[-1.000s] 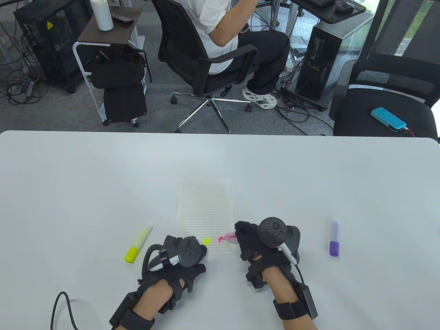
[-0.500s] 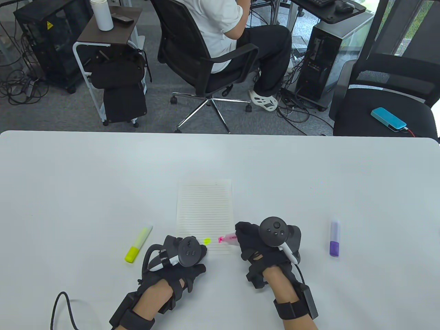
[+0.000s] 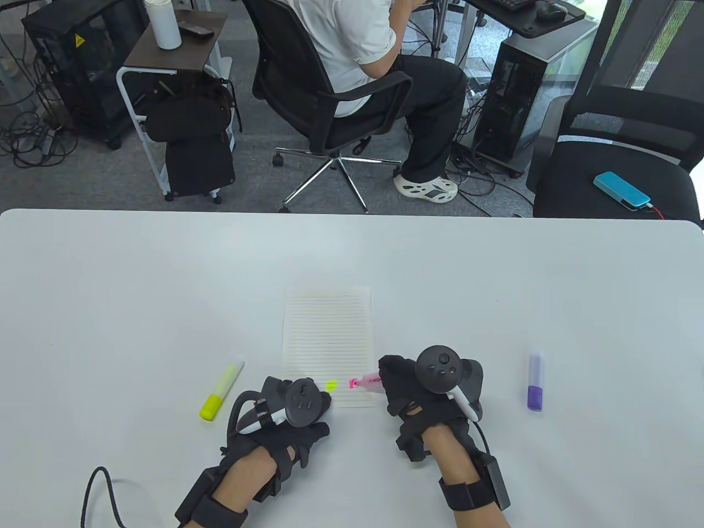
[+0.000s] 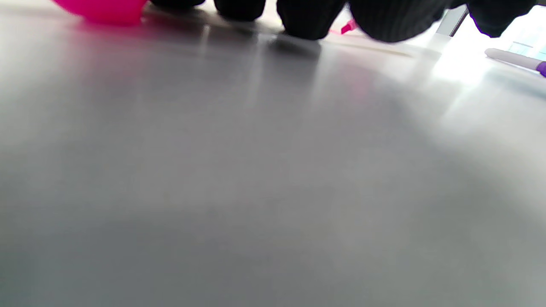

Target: Apply highlighter ink on paper

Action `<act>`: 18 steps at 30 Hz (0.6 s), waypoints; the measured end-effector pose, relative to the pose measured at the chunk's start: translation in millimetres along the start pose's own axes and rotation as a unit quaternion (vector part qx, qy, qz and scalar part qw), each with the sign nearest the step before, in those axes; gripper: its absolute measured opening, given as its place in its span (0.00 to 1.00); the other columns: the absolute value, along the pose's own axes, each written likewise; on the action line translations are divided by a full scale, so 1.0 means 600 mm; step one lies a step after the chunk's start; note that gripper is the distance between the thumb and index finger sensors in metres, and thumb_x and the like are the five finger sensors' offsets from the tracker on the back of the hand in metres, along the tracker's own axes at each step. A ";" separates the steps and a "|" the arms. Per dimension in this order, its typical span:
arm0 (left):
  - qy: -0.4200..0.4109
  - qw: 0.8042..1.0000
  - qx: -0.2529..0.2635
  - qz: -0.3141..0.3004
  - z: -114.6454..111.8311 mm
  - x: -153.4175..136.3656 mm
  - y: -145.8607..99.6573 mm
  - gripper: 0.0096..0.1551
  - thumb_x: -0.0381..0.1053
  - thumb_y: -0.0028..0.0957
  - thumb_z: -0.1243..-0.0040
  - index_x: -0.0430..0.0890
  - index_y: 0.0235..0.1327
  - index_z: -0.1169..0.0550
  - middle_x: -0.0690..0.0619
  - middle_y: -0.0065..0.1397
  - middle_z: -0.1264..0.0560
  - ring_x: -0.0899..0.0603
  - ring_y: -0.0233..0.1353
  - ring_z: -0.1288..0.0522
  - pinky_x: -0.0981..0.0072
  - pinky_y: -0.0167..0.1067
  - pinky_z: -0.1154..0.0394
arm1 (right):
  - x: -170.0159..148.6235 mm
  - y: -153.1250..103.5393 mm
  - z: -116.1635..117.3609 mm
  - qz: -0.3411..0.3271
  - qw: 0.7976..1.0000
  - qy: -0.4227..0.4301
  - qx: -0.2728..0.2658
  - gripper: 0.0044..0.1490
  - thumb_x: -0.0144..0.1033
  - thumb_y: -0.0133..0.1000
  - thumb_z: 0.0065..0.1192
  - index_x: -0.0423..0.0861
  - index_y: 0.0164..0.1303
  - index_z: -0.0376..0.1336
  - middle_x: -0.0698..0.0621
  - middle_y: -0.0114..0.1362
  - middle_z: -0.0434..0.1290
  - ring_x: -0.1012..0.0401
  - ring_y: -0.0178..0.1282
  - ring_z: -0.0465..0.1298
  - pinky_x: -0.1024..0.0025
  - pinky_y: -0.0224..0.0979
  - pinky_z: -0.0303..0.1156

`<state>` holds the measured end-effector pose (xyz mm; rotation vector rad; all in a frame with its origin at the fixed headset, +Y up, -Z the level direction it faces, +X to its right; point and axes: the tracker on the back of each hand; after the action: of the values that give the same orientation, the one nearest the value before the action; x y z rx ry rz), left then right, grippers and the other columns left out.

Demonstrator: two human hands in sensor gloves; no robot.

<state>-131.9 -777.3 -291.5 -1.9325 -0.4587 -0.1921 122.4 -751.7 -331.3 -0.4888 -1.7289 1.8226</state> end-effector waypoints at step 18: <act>0.000 1.000 -0.001 0.000 0.000 -0.001 0.000 0.39 0.65 0.50 0.48 0.56 0.77 0.36 0.48 0.83 0.47 0.29 0.79 0.46 0.31 0.71 0.47 | -0.001 0.000 0.004 -0.003 1.000 0.004 0.005 0.22 0.40 0.55 0.68 0.45 0.55 0.76 0.36 0.48 0.81 0.54 0.31 0.84 0.50 0.44 0.80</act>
<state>-132.3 -777.6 -291.5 -1.9345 -0.4589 -0.1925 121.3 -753.8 -331.0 -0.4872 -1.7133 1.8218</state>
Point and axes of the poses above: the tracker on the back of each hand, its own x axis roughly to the thumb side, its own y axis roughly from the wrist to the fingertips, z = x × y
